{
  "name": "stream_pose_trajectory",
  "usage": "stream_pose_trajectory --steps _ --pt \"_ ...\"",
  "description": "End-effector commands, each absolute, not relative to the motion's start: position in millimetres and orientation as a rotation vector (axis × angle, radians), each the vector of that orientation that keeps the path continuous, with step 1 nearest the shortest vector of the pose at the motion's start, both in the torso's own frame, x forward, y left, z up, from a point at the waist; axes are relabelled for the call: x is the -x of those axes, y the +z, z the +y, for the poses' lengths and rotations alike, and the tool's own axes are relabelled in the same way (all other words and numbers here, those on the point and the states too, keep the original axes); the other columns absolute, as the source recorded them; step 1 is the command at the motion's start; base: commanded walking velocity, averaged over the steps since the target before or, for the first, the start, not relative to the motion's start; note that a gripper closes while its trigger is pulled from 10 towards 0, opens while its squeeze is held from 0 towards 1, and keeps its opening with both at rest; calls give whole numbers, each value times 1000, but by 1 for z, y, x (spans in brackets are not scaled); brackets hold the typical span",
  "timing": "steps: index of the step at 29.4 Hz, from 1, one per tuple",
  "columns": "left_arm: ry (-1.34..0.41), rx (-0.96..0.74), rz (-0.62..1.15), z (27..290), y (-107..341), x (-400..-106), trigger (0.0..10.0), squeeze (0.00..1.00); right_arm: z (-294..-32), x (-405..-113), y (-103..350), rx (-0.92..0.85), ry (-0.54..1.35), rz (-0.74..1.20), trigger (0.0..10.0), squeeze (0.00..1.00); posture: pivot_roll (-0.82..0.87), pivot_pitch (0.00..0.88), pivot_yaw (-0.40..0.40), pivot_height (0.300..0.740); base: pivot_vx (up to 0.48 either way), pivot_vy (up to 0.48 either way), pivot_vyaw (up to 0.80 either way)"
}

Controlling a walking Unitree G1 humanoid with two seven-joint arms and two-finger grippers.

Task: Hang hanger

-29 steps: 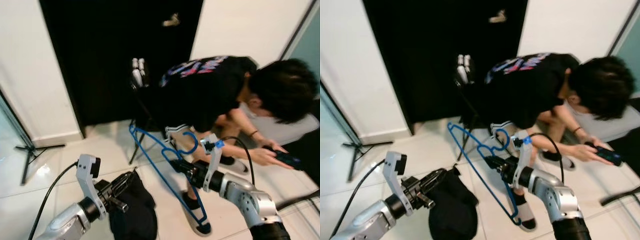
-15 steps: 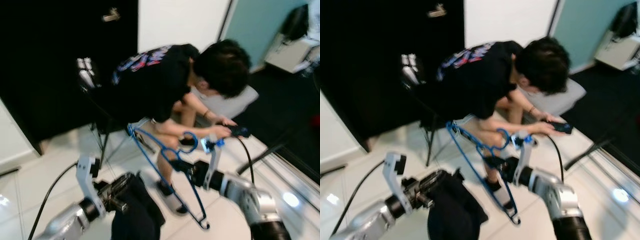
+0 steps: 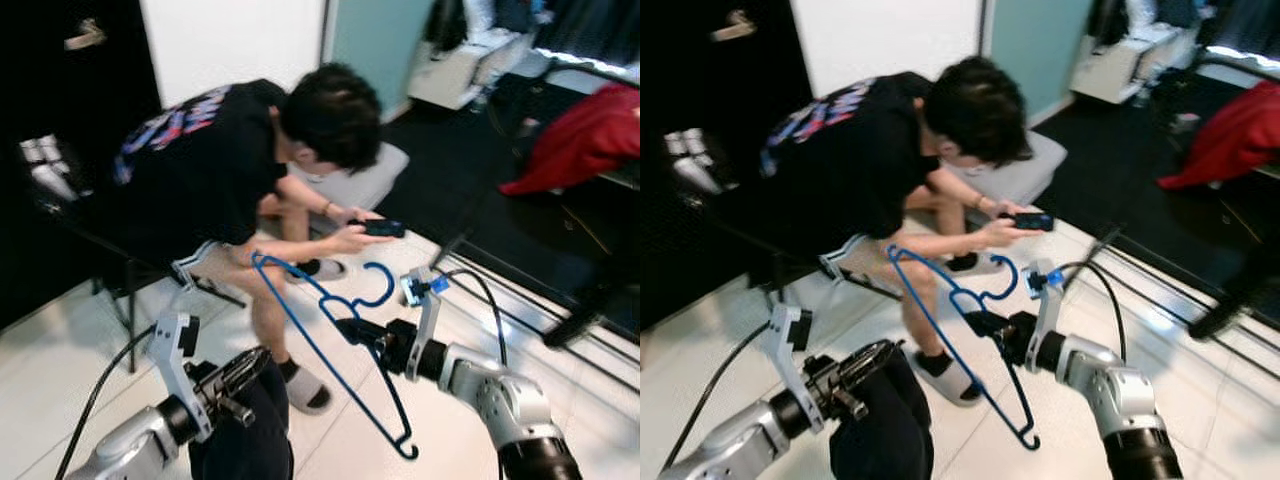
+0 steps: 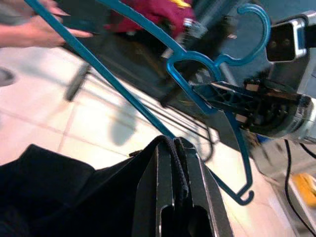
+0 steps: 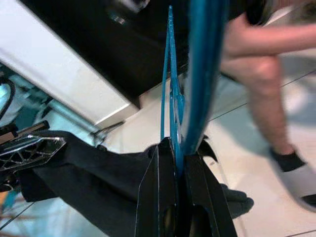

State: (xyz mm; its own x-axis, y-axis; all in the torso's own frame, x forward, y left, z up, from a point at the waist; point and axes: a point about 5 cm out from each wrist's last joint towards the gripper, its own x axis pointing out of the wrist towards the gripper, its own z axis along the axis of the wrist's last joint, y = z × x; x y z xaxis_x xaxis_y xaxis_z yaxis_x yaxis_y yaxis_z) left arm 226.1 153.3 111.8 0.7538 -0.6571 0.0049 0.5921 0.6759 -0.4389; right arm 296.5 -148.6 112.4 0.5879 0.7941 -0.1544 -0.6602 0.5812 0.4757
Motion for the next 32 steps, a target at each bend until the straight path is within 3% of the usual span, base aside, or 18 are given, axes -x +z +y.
stream_pose_trajectory --steps 1,5,9,10,11,12,13,14,16,17,18,20,23,27,29,32 --pt "-729 437 174 153 110 -224 10000 0 -146 -294 106 -404 884 402 10000 0 -31 68 -57 740 0 0 -800" --pt "-751 407 190 153 108 -225 10000 0 -145 -295 104 -391 893 407 10000 0 -32 57 -53 740 0 0 -800" --pt "-832 125 181 148 109 -223 10000 0 -144 -297 105 -307 906 388 10000 0 -37 39 -43 740 0 0 -800" --pt "-832 125 181 148 109 -223 10000 0 -144 -297 105 -307 906 388 10000 0 -37 39 -43 740 0 0 -800" --pt "-838 -47 147 149 113 -226 10000 0 -148 -298 107 -236 904 369 10000 0 -40 34 -36 740 0 0 0" --pt "-838 -47 147 149 113 -226 10000 0 -148 -298 107 -236 904 369 10000 0 -40 34 -36 740 0 0 0" --pt "-839 -156 121 150 116 -228 10000 0 -150 -299 109 -188 903 356 10000 0 -40 34 -36 740 0 0 0" --pt "-817 -332 75 155 124 -236 10000 0 -159 -302 112 -124 891 345 10000 0 -48 25 -25 740 0 0 0" --pt "-817 -332 75 155 124 -236 10000 0 -159 -302 112 -124 891 345 10000 0 -48 25 -25 740 0 0 0" --pt "-803 -445 42 159 130 -242 10000 0 -164 -304 114 -85 883 339 10000 0 -48 24 -22 740 0 0 0" --pt "-803 -445 42 159 130 -242 10000 0 -164 -304 114 -85 883 339 10000 0 -48 24 -22 740 0 0 0" --pt "-824 -749 1 169 142 -252 10000 0 -179 -306 125 7 902 328 10000 0 -52 21 -12 740 0 0 -788" --pt "-837 -1056 -91 176 169 -264 10000 0 -192 -296 143 127 1039 340 10000 0 -60 20 -1 740 0 0 -788" --pt "-843 -1156 -155 175 183 -268 10000 0 -195 -291 152 154 1101 345 10000 0 -61 20 -1 740 0 0 -644" --pt "-900 -1189 -321 166 205 -265 10000 0 -201 -286 163 196 1169 351 10000 0 -60 20 -1 740 0 0 0" --pt "-932 -1235 -435 159 220 -262 10000 0 -206 -283 171 237 1223 364 10000 0 -58 19 -1 740 0 0 0"
